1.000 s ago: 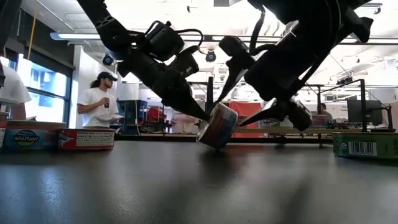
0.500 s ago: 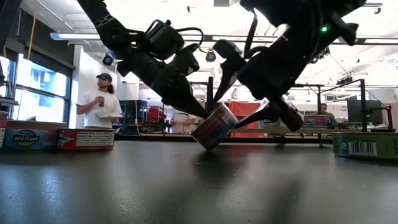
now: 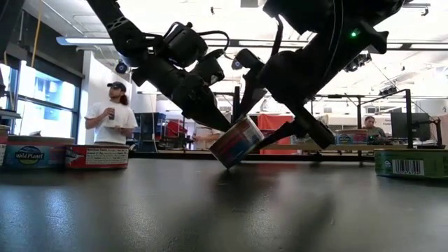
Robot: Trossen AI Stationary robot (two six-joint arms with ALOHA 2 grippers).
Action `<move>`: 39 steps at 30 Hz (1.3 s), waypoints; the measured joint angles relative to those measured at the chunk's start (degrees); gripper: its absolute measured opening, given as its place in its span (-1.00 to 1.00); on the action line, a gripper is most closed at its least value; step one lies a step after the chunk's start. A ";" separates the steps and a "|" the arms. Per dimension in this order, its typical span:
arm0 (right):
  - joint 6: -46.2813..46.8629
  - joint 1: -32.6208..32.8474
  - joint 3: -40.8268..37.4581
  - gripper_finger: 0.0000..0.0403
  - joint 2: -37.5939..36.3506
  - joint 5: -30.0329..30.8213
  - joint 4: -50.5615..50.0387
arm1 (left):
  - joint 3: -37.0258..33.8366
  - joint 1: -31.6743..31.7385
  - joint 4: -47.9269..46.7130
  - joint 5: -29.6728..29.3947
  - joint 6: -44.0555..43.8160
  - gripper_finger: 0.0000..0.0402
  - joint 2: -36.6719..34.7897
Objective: Stack canned seafood by type on shelf
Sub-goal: Put the blue tuna can on the shelf aligned with the other blue tuna can
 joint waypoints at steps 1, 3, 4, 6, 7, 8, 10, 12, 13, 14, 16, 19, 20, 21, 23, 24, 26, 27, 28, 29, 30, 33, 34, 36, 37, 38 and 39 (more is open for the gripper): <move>0.52 -0.12 0.02 0.23 0.00 -0.25 0.11 | 0.00 -0.02 -0.03 -0.04 0.00 -1.00 0.00; 1.56 -0.43 0.00 0.15 0.00 -0.86 0.06 | 0.00 -0.05 -0.07 -0.20 -0.14 -1.00 0.00; 2.39 -0.52 0.00 0.11 0.00 -0.97 0.08 | -0.02 -0.05 -0.15 -0.23 -0.43 -1.00 0.00; 4.10 -0.57 0.00 0.00 0.00 -0.94 0.12 | -0.04 -0.05 -0.17 -0.19 -0.63 -1.00 0.00; 4.93 -0.56 0.01 -0.05 0.00 -0.94 0.05 | -0.03 -0.07 0.01 -0.07 -0.63 -1.00 0.00; 5.81 -0.54 0.00 -0.10 0.00 -0.92 -0.25 | -0.02 -0.08 0.20 0.26 -0.63 -1.00 0.00; 7.75 -0.61 -0.03 -0.17 0.00 -0.58 -0.98 | -0.02 -0.23 0.17 0.72 -0.61 -1.00 -0.04; 10.68 -0.28 -0.03 -0.17 0.00 -0.18 -1.00 | -0.02 -0.25 -0.07 0.71 -0.61 -1.00 -0.18; 12.66 0.08 -0.03 -0.17 0.00 -0.01 -1.03 | -0.02 -0.14 -0.40 0.44 -0.59 -0.99 -0.50; 15.04 0.60 -0.03 -0.17 0.00 -0.08 -1.16 | -0.02 0.01 -0.93 -0.12 -0.41 -0.98 -1.07; 21.16 1.80 -0.03 -0.17 0.00 -0.43 -1.64 | -0.02 0.06 -2.91 -2.22 0.39 -0.94 -2.90; 31.15 3.51 -0.53 -0.17 -0.24 -0.29 -1.90 | -0.02 -0.13 -8.74 -6.86 1.83 -0.88 -6.79; 34.38 4.08 -1.37 -0.17 -0.58 -0.14 -1.39 | -0.02 -0.36 -10.56 -8.13 2.39 -0.87 -8.10; 37.88 4.56 -2.73 -0.17 -0.94 0.23 0.07 | -0.04 -0.76 -12.42 -9.10 2.92 -0.86 -9.63; 44.29 5.47 -7.03 -0.17 -1.83 0.83 6.93 | -0.96 -1.92 -13.77 -9.66 3.56 -0.85 -12.38; 46.32 6.07 -9.73 -0.17 -2.34 1.10 11.72 | -1.78 -2.85 -13.11 -9.69 3.88 -0.85 -13.68; 49.23 7.75 -14.92 -0.17 -2.49 3.16 21.51 | -4.16 -5.20 -11.06 -9.75 4.54 -0.86 -15.64; 50.25 8.68 -17.30 -0.17 -2.45 3.71 26.82 | -5.55 -6.61 -8.49 -9.75 5.05 -0.86 -16.22; 51.14 9.55 -19.36 -0.17 -2.45 3.63 31.57 | -7.18 -8.14 -5.12 -10.09 5.50 -0.87 -16.55; 51.95 10.35 -21.15 -0.17 -2.45 3.64 35.47 | -8.78 -9.61 -1.54 -10.66 5.89 -0.88 -16.70; 53.19 11.05 -22.64 -0.17 -2.45 3.63 38.89 | -10.33 -11.11 2.38 -11.56 5.97 -0.89 -16.70; 57.50 13.31 -25.58 -0.15 -2.73 5.64 46.43 | -13.93 -14.88 13.01 -13.55 5.86 -0.90 -15.46; 58.77 14.04 -26.00 -0.15 -2.73 6.69 47.76 | -14.85 -15.78 15.23 -13.54 5.66 -0.90 -14.91; 60.18 15.92 -26.32 -0.14 -2.85 9.04 48.69 | -15.43 -17.16 19.33 -13.59 5.49 -0.89 -13.35; 60.22 16.82 -26.36 -0.14 -3.09 9.71 48.72 | -15.39 -17.75 20.71 -13.60 5.59 -0.87 -12.56; 60.16 17.59 -26.30 -0.14 -3.31 10.17 48.82 | -15.37 -18.28 21.42 -13.59 6.24 -0.84 -11.92; 59.69 18.45 -26.17 -0.14 -3.77 10.23 48.85 | -15.36 -18.79 22.44 -13.58 7.44 -0.80 -11.02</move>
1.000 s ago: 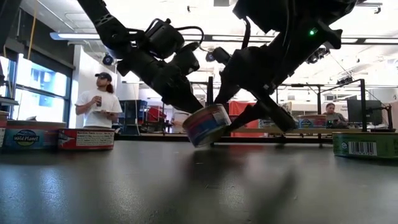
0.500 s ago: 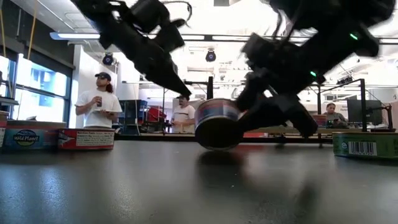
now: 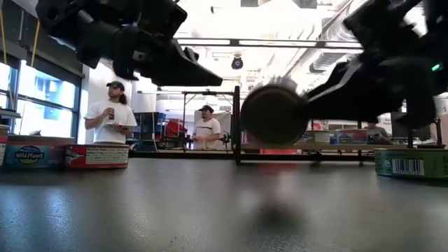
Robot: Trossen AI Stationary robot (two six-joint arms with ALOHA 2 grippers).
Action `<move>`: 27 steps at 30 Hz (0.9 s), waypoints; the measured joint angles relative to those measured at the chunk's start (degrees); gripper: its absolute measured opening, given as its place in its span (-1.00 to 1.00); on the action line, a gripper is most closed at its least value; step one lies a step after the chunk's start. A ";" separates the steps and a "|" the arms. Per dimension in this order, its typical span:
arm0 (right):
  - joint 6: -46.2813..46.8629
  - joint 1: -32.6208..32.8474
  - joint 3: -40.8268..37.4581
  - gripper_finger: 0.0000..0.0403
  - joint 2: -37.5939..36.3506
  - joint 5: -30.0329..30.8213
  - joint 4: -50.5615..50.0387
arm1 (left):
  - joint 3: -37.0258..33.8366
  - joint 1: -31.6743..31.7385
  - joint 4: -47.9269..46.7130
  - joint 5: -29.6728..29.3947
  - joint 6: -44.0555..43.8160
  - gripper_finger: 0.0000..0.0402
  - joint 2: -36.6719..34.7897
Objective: Stack canned seafood by type on shelf
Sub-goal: Put the blue tuna can on the shelf aligned with the other blue tuna can
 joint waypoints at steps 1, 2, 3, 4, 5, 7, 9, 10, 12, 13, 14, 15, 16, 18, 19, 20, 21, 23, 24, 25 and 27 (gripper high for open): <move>-0.44 0.76 0.11 -0.14 -0.45 0.00 -0.01 | 0.15 -0.44 1.10 0.06 1.31 -0.75 1.04; -0.61 1.41 0.21 -0.14 -0.95 0.03 0.05 | 0.32 -0.89 1.74 0.12 2.45 -0.69 2.02; -0.67 1.96 0.23 -0.14 -1.56 0.07 0.00 | 0.51 -1.23 1.85 0.14 3.16 -0.62 2.78; -0.57 2.45 0.17 -0.14 -2.38 0.05 -0.39 | 0.90 -1.57 2.14 0.20 3.72 -0.55 3.68; -0.17 2.89 -0.02 -0.14 -3.31 0.07 -1.04 | 1.61 -1.84 3.18 0.25 4.05 -0.47 4.74; 1.57 3.37 -0.36 -0.14 -5.04 0.50 -3.17 | 2.65 -2.27 4.13 0.17 4.98 -0.30 6.06; 3.37 3.69 -0.36 -0.14 -6.85 0.83 -6.54 | 4.29 -2.49 4.29 -0.17 6.68 -0.12 7.67; 4.35 3.85 -0.39 -0.14 -7.59 1.62 -8.00 | 4.80 -2.50 4.29 -0.23 7.47 -0.04 8.40; 6.89 3.87 -0.32 -0.14 -9.05 2.83 -11.12 | 5.88 -2.49 3.86 -0.59 9.18 0.13 9.28; 8.34 3.87 -0.34 -0.14 -9.61 3.98 -13.00 | 6.77 -2.49 4.44 -1.38 9.89 0.20 10.02; 9.71 3.86 -0.36 -0.14 -9.92 4.84 -14.12 | 7.49 -2.49 4.84 -2.77 10.41 0.27 10.48; 10.83 3.82 -0.36 -0.14 -10.00 5.04 -14.88 | 7.86 -2.49 4.59 -4.33 10.72 0.32 10.93; 11.70 3.74 -0.36 -0.14 -10.04 5.21 -15.68 | 8.73 -2.49 4.47 -6.19 10.76 0.35 11.69; 12.28 3.56 -0.39 -0.14 -10.04 5.44 -16.47 | 10.61 -2.49 4.68 -9.77 9.55 0.39 13.24; 12.82 3.40 -0.36 -0.14 -9.98 5.54 -16.41 | 11.16 -2.47 4.42 -10.56 8.79 0.40 13.74; 13.49 3.37 -0.32 -0.14 -9.98 6.01 -16.58 | 12.11 -2.41 4.45 -10.56 8.39 0.40 14.55; 13.51 3.37 -0.34 -0.14 -9.96 6.43 -16.80 | 13.12 -2.35 4.95 -10.61 8.15 0.40 15.52; 13.41 3.13 -0.30 -0.14 -9.96 6.50 -16.76 | 13.96 -2.31 4.42 -10.59 7.31 0.40 16.82; 13.32 3.11 -0.26 -0.14 -9.96 6.50 -16.75 | 14.82 -2.31 4.59 -10.57 6.93 0.40 17.65; 13.05 3.11 -0.25 -0.14 -9.96 6.46 -16.77 | 15.32 -2.31 4.72 -10.55 6.61 0.40 18.35; 13.30 3.11 -0.20 -0.14 -9.96 6.51 -16.91 | 15.85 -2.31 4.47 -10.55 5.76 0.40 19.15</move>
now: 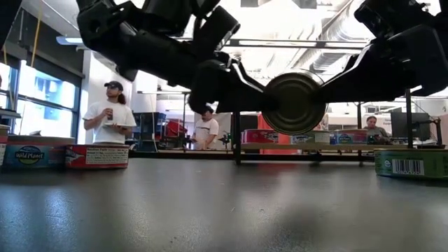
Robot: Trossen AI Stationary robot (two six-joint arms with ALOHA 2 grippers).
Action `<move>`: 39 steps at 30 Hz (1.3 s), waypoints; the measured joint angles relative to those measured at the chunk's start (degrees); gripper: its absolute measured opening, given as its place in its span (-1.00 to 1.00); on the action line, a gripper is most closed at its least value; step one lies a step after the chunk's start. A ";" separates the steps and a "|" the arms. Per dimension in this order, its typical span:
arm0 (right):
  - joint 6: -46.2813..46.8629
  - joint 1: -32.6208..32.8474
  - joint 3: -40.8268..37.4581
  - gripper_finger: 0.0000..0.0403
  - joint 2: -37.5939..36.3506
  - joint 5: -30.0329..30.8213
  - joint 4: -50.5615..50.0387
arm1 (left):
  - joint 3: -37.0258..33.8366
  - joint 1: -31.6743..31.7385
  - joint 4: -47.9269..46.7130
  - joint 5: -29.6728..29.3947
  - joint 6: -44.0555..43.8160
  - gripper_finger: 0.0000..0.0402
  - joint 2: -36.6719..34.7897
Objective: Stack canned seafood by type on shelf
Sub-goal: Put the blue tuna can on the shelf aligned with the other blue tuna can
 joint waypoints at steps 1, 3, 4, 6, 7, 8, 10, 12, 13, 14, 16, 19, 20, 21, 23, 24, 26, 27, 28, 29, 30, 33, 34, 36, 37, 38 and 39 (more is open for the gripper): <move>0.00 0.00 0.03 -0.14 0.00 0.01 -0.26 | 0.37 0.00 0.26 -0.01 -0.12 0.40 0.48; -0.11 0.00 0.01 -0.14 0.00 0.20 -0.57 | 0.31 0.00 -0.07 0.00 -0.27 0.40 0.63; -0.11 0.02 0.01 -0.14 0.00 0.17 -0.62 | 0.30 0.00 0.01 0.11 -0.30 0.40 0.63; -0.20 0.02 0.01 -0.14 0.00 0.14 -0.87 | 0.30 0.02 0.06 0.83 -0.33 0.37 0.63; -0.20 0.02 0.01 -0.14 0.00 -0.08 -0.87 | 0.30 0.04 0.20 1.38 -0.32 0.35 0.63; -0.46 0.02 0.01 -0.14 0.00 -0.15 -0.91 | 0.30 0.05 0.27 2.07 -0.30 0.31 0.63; -1.20 0.09 0.01 -0.14 0.00 -0.51 -0.83 | 0.30 0.07 0.54 3.25 -0.31 0.23 0.63; -1.45 0.09 0.01 -0.14 0.00 -0.90 -0.83 | 0.30 0.07 0.42 3.35 -0.29 0.13 0.63; -1.45 0.08 0.01 -0.13 0.00 -0.98 -0.84 | 0.30 0.10 0.40 3.35 -0.27 0.07 0.63; -1.43 0.07 0.01 -0.12 0.00 -1.08 -0.83 | 0.30 0.11 0.42 3.36 -0.12 0.03 0.63; -1.43 0.07 0.01 -0.11 0.00 -1.61 -0.80 | 0.30 0.05 0.45 3.47 -0.09 -0.04 0.63; -1.43 0.07 0.01 -0.09 0.00 -1.74 -0.80 | 0.30 0.07 0.45 3.79 -0.09 -0.07 0.63; -1.41 0.07 0.01 -0.08 0.00 -1.76 -0.80 | 0.30 0.09 0.45 3.94 -0.10 -0.07 0.63; -1.17 0.07 0.01 -0.07 0.00 -1.94 -0.80 | 0.30 0.08 0.46 4.00 -0.14 -0.07 0.63; -1.00 -0.03 0.01 -0.05 0.00 -3.07 -0.81 | 0.30 0.04 0.29 4.09 -0.16 -0.06 0.63; -1.03 -0.04 0.01 -0.03 0.00 -3.91 -0.87 | 0.30 -0.07 0.03 4.11 -0.16 -0.06 0.63; -0.94 -0.13 0.01 0.02 0.00 -5.08 -1.13 | 0.30 -0.15 -0.49 4.09 -0.18 -0.07 0.63; -0.51 -0.37 0.01 0.05 0.00 -5.43 -1.46 | 0.30 -0.14 -0.90 4.12 -0.24 -0.07 0.63; 0.01 -0.63 0.01 0.10 -0.20 -5.71 -2.06 | 0.32 -0.13 -1.63 4.02 -0.25 -0.07 0.63; 0.13 -0.90 0.03 0.15 -0.55 -6.18 -3.00 | 0.32 -0.15 -2.55 3.56 -0.27 -0.07 0.63; 0.12 -1.31 0.03 0.20 -0.99 -6.77 -3.66 | 0.32 -0.15 -3.37 3.07 -0.27 -0.07 0.68; -0.16 -2.52 0.03 0.36 -3.10 -7.55 -7.07 | 0.83 -0.11 -5.61 1.34 -0.77 -0.07 0.71; -0.18 -3.06 0.03 0.41 -3.92 -7.86 -8.23 | 1.55 -0.11 -6.89 0.72 -1.40 -0.07 0.69; -0.18 -4.30 0.03 0.48 -5.32 -9.29 -10.26 | 3.14 -0.13 -10.76 -0.28 -2.29 -0.07 0.69; -0.18 -4.99 0.03 0.50 -5.63 -9.79 -10.64 | 4.16 -0.13 -12.59 -0.75 -2.63 -0.07 0.69; -0.49 -5.66 0.25 0.51 -5.66 -10.38 -10.86 | 5.11 -0.13 -14.47 -1.25 -2.91 -0.07 0.69; -1.54 -6.17 0.82 0.52 -5.64 -11.02 -11.71 | 5.99 -0.13 -16.42 -1.67 -3.09 -0.07 0.69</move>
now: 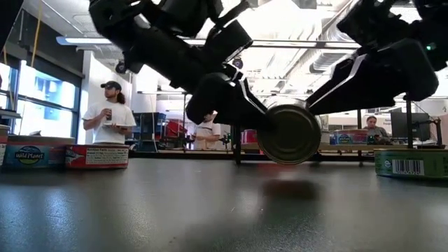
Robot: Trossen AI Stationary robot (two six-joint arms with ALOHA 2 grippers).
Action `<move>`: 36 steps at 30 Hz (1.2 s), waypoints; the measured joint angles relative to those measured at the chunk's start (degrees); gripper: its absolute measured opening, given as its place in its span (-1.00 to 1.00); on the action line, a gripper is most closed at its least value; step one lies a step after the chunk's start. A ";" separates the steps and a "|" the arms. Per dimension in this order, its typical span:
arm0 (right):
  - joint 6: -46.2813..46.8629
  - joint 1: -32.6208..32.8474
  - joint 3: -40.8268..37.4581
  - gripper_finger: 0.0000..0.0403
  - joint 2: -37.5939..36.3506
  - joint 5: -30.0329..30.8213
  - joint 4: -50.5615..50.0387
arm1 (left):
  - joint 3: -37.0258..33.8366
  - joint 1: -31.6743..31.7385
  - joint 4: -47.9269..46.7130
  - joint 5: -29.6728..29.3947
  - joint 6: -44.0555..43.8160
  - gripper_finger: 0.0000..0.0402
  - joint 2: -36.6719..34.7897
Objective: Stack canned seafood by type on shelf
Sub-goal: Put the blue tuna can on the shelf aligned with the other blue tuna can
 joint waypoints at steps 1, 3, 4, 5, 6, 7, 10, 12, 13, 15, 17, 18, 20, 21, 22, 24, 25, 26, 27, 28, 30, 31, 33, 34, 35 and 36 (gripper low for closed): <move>-1.20 -0.37 0.75 0.52 0.25 -0.32 -1.11 | 0.91 0.00 -1.66 -0.32 -0.20 -0.07 0.00; -2.74 -1.15 3.07 0.52 1.31 -0.51 -3.07 | 2.49 0.00 -3.97 -1.39 -0.92 -0.07 0.01; -3.26 -1.56 4.34 0.52 1.83 -0.48 -4.17 | 3.22 0.00 -4.63 -1.62 -1.30 -0.07 0.00; -3.56 -1.91 5.48 0.52 2.20 -0.37 -5.56 | 3.81 0.00 -5.09 -2.13 -1.78 -0.07 -0.09; -3.58 -2.30 6.72 0.52 2.73 -0.28 -7.17 | 4.31 0.03 -5.57 -2.84 -2.34 -0.07 -0.13; -3.55 -2.68 8.04 0.53 3.45 -0.27 -8.42 | 4.48 0.09 -5.91 -3.32 -2.84 -0.07 -0.13; -3.08 -3.67 11.61 0.52 5.03 -0.61 -13.67 | 4.58 0.09 -6.86 -3.84 -3.25 -0.07 -0.07; -1.74 -4.42 13.95 0.52 6.14 -0.67 -17.92 | 4.65 0.11 -6.43 -4.08 -3.27 -0.07 -0.07; -0.70 -4.72 14.82 0.51 6.57 -0.63 -20.50 | 4.71 0.11 -6.27 -4.41 -3.37 -0.06 -0.07; 1.25 -5.13 16.77 0.45 7.39 -0.71 -24.39 | 4.77 0.11 -6.50 -4.82 -4.45 -0.02 -0.07; 3.08 -5.38 18.19 0.33 7.63 -1.11 -27.25 | 4.75 0.11 -6.96 -4.90 -4.72 0.01 -0.07; 3.99 -5.41 18.82 0.24 7.68 -1.12 -28.66 | 4.74 0.11 -7.14 -4.90 -4.67 0.02 -0.07; 6.24 -5.25 20.17 0.01 7.70 -1.31 -31.77 | 4.74 0.11 -7.34 -5.13 -4.11 0.03 -0.07; 7.68 -5.01 21.10 -0.11 7.51 -1.12 -34.28 | 4.77 0.11 -7.59 -5.30 -3.92 0.04 -0.07; 8.62 -4.74 22.18 -0.15 7.32 -1.10 -37.17 | 4.89 0.12 -7.95 -5.39 -3.77 0.04 -0.07; 11.01 -3.64 24.74 -0.14 6.93 0.50 -44.42 | 5.16 0.11 -8.80 -6.06 -4.26 0.05 -0.23; 12.51 -3.08 26.16 -0.14 6.68 1.15 -48.77 | 5.25 0.11 -9.18 -6.53 -4.74 0.05 -0.24; 14.01 -2.59 27.54 -0.14 6.35 1.83 -53.18 | 5.36 0.11 -8.85 -6.84 -5.19 0.05 -0.25; 15.66 -2.23 28.68 -0.14 6.07 2.33 -57.52 | 5.36 0.11 -8.84 -6.98 -5.69 0.05 -0.35; 17.33 -1.97 29.66 -0.14 5.78 3.38 -63.05 | 5.29 0.23 -9.85 -7.68 -6.38 0.05 -0.40; 21.29 -1.81 30.22 -0.14 4.65 4.48 -77.82 | 4.26 0.17 -12.92 -8.01 -6.79 0.05 -0.11; 23.98 -1.93 30.71 -0.14 4.31 4.67 -81.69 | 4.28 -0.03 -12.58 -7.66 -6.85 0.06 0.58; 30.06 -2.02 31.01 -0.14 3.16 5.17 -86.75 | 4.34 -0.10 -13.12 -8.36 -7.58 0.06 0.12; 32.40 -1.64 30.38 -0.14 2.23 4.98 -90.94 | 4.69 -0.10 -12.22 -8.85 -7.83 0.06 -0.33; 34.49 -1.36 29.88 -0.14 1.62 4.30 -94.78 | 4.92 -0.02 -11.74 -9.37 -7.92 0.06 -0.48; 36.47 -1.20 29.47 -0.14 1.29 4.24 -97.06 | 4.80 0.01 -11.73 -9.85 -7.95 0.06 -0.47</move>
